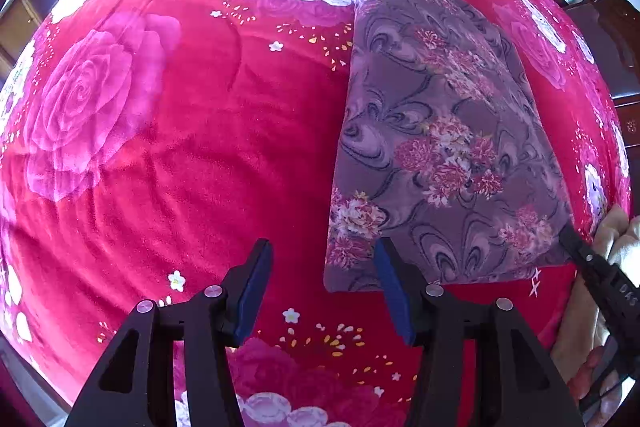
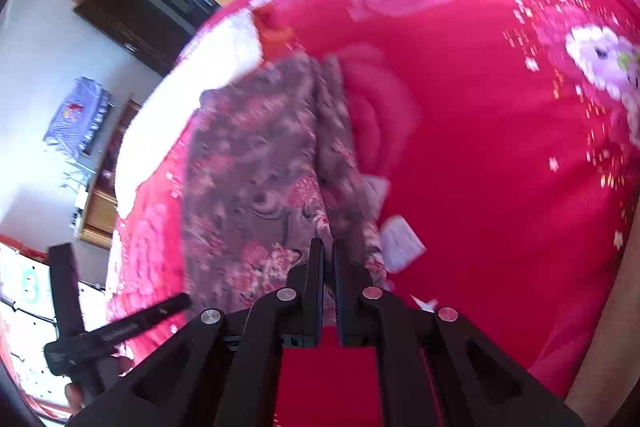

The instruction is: Fold small clothes

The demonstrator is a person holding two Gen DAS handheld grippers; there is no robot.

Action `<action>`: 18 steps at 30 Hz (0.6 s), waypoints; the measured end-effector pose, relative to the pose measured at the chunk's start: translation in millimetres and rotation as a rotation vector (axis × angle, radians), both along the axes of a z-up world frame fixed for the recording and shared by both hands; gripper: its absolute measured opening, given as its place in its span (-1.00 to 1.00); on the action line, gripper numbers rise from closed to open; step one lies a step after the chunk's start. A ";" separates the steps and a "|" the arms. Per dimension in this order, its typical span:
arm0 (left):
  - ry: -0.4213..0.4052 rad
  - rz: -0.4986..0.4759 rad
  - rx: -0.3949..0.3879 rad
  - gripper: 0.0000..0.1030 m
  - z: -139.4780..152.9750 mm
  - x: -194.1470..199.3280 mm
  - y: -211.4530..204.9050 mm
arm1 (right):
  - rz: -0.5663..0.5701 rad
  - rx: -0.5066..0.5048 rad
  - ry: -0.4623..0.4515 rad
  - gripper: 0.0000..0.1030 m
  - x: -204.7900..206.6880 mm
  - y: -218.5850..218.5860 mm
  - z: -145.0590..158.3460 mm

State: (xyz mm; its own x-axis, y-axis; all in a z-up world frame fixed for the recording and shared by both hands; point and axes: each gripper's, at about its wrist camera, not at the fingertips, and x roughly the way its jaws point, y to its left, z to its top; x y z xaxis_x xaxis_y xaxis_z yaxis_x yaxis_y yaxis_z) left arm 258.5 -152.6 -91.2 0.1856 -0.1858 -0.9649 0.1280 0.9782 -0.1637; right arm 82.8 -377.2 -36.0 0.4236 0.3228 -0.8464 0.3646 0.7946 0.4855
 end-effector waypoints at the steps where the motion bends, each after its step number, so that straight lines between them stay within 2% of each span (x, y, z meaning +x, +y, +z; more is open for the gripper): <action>1: 0.006 -0.001 0.000 0.01 -1.1 0.5 0.7 | 0.004 -0.011 0.062 -0.95 -1.4 0.2 -13.3; 3: 0.011 -0.009 -0.006 0.01 -1.8 1.0 2.8 | 0.015 -0.002 0.138 -0.95 -1.1 1.4 -29.9; 5: 0.015 -0.007 -0.036 0.01 -1.4 7.3 8.4 | 0.016 -0.005 0.131 -0.81 3.4 -1.2 -21.1; 7: 0.024 0.022 -0.085 0.00 -1.6 19.7 16.6 | -0.019 -0.022 0.070 -0.77 17.5 -10.5 -0.7; 9: 0.029 0.055 -0.123 0.01 2.0 37.0 21.4 | -0.072 -0.020 -0.013 -0.51 33.9 -22.9 18.2; 10: 0.030 0.070 -0.140 0.01 3.8 47.2 21.9 | -0.098 -0.008 -0.034 -0.28 46.2 -29.0 22.7; 11: 0.030 0.075 -0.155 0.01 6.2 58.3 20.2 | -0.120 0.011 -0.049 -0.24 60.6 -33.7 24.0; 14: 0.008 0.074 -0.157 0.01 9.9 93.4 9.9 | -0.142 0.080 -0.054 -0.22 108.0 -37.5 12.6; 16: 0.008 0.066 -0.144 0.01 8.9 115.2 -0.4 | -0.138 0.115 -0.011 -0.19 135.6 -33.2 -4.9; 18: 0.008 0.061 -0.131 0.01 5.3 134.1 -11.2 | -0.125 0.082 0.042 -0.18 159.8 -24.5 -21.8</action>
State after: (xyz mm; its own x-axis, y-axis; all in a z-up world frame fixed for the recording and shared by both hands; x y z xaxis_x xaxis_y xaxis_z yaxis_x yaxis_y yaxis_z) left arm 392.6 -163.8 -85.9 0.1927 -0.2987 -0.9347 0.0669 0.9543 -0.2912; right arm 242.6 -401.6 -57.8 0.4293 0.3384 -0.8373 0.4800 0.6998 0.5290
